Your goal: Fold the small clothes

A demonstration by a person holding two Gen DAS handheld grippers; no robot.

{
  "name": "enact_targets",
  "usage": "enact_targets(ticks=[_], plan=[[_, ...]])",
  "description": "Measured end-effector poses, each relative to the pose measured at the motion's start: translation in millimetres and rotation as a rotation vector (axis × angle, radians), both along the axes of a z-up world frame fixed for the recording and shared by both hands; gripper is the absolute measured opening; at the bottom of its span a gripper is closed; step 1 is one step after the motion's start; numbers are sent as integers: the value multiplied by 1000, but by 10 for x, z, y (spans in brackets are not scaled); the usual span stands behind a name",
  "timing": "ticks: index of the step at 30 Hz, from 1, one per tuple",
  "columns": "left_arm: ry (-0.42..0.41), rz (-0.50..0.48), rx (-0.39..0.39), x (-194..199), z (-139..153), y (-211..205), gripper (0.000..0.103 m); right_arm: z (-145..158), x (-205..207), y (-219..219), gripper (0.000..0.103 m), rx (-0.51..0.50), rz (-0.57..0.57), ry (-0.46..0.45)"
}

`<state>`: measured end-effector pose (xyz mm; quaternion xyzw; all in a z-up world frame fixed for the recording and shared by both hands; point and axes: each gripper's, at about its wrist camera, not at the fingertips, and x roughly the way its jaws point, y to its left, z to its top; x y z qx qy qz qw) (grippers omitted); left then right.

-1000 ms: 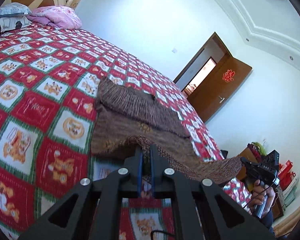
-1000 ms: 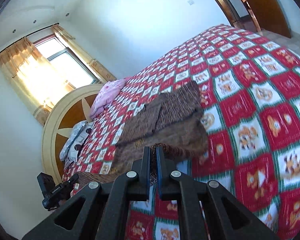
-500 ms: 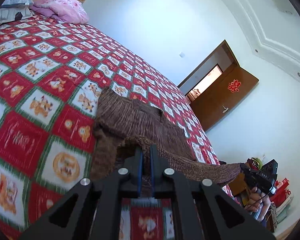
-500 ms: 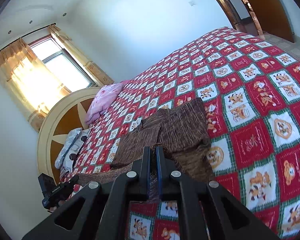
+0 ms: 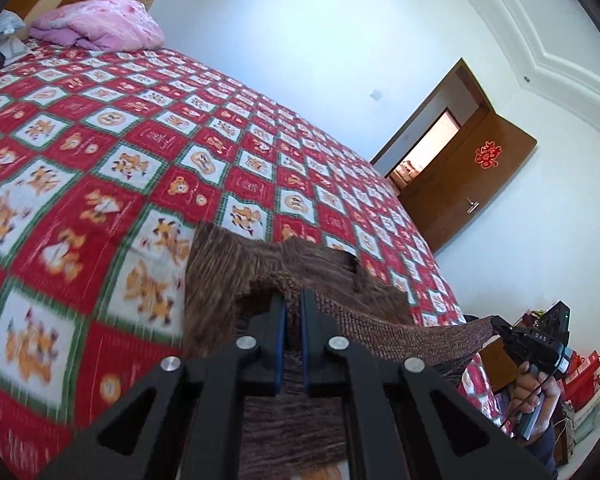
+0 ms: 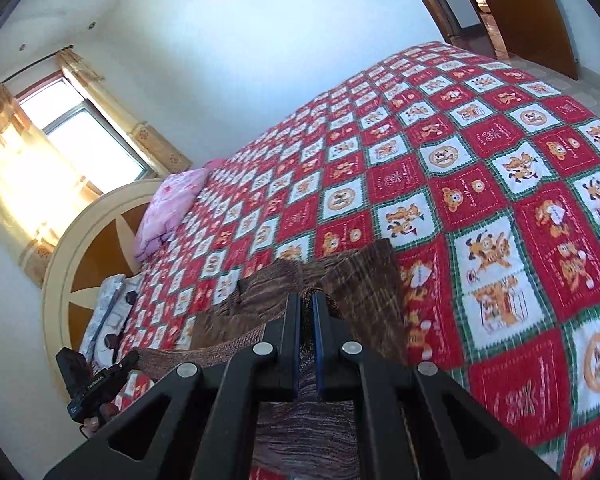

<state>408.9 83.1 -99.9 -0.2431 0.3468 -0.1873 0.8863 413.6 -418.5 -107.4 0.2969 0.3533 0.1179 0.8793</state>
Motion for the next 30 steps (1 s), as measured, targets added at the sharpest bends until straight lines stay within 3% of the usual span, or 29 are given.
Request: enact_targets(ticks=[6,9,10,11,12,15,16,19,21,22,23,26,30], plan=[[62,16,38,593,-329,-36,7,-489,744,-3,5,-40,-32,105],[116,47,73,832,-570,-40,9,-700,1010,29,9,-136,-61,129],[149,77,96,900,-662,-23,9,-744,1040,28,21,-186,-101,133],[159,92,97,926,-693,-2,9,-757,1028,23,44,-209,-125,125],[164,112,98,935,-708,38,10,-754,975,21,53,-213,-135,101],[145,143,78,812,-631,200,16,-693,805,171,55,-292,-80,48],[125,146,106,731,-583,221,20,-661,726,284,55,-347,-43,21],[49,121,264,516,-471,104,26,-634,607,581,55,-445,98,-13],[11,58,385,388,-425,-78,44,-652,585,681,55,-491,141,-18],[-1,32,427,351,-423,-151,66,-656,588,714,55,-542,139,-17],[-27,3,490,334,-427,-244,78,-662,605,732,55,-577,131,-15],[-107,-83,720,319,-484,-529,78,-699,710,653,55,-565,136,5],[-164,-170,846,448,-551,-631,77,-735,832,568,55,-570,156,24]])
